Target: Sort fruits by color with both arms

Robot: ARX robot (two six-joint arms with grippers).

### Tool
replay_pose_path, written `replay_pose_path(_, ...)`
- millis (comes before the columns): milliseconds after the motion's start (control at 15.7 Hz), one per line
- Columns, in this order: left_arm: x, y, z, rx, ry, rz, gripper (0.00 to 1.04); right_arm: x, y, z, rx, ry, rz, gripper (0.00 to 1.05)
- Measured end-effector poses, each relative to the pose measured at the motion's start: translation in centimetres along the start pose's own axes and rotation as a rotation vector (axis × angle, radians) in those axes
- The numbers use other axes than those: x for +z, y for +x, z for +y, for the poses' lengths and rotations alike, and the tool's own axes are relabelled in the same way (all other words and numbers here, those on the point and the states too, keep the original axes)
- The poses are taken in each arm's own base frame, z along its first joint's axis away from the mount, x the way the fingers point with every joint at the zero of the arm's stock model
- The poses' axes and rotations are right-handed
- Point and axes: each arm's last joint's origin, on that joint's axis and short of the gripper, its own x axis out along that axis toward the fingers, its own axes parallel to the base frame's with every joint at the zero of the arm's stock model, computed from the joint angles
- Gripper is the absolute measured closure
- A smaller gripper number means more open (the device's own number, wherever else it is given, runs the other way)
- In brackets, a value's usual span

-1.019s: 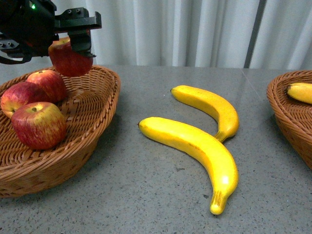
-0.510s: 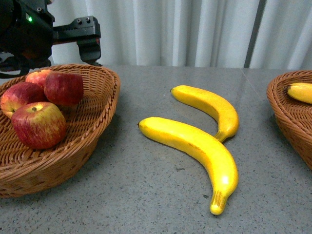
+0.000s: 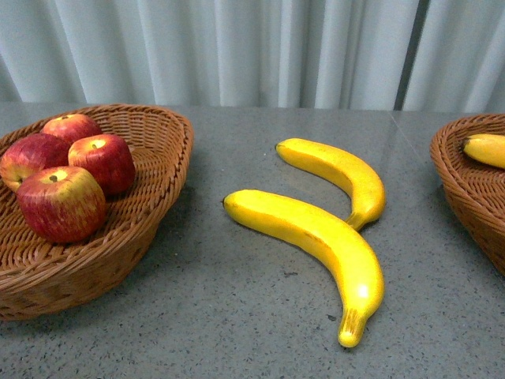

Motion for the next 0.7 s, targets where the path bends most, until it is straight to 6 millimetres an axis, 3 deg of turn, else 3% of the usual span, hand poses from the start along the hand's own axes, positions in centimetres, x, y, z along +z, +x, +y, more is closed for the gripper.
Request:
replay_pose_path(64, -1.1, -2.9, 1.1, 0.049, -0.036, -0.039, 0.29, 0.0, 0.0, 0.0, 0.000, 0.000, 0.000, 0.07)
replay_pose_path(191, -4.2, -5.4, 3.7, 0.119, -0.061, -0.060, 0.53, 0.0, 0.0, 0.0, 0.000, 0.000, 0.000, 0.07)
replay_pose_path(446, -6.1, -6.1, 4.4, 0.110, -0.056, -0.036, 0.67, 0.0, 0.0, 0.0, 0.000, 0.000, 0.000, 0.07)
replay_pose_path(637, -9.3, -7.7, 5.7, 0.100, -0.053, -0.021, 1.03, 0.0, 0.0, 0.0, 0.000, 0.000, 0.000, 0.07)
replay_pose_path(701, -9.7, -8.3, 6.1, 0.103, -0.057, -0.034, 1.03, 0.0, 0.0, 0.0, 0.000, 0.000, 0.000, 0.07)
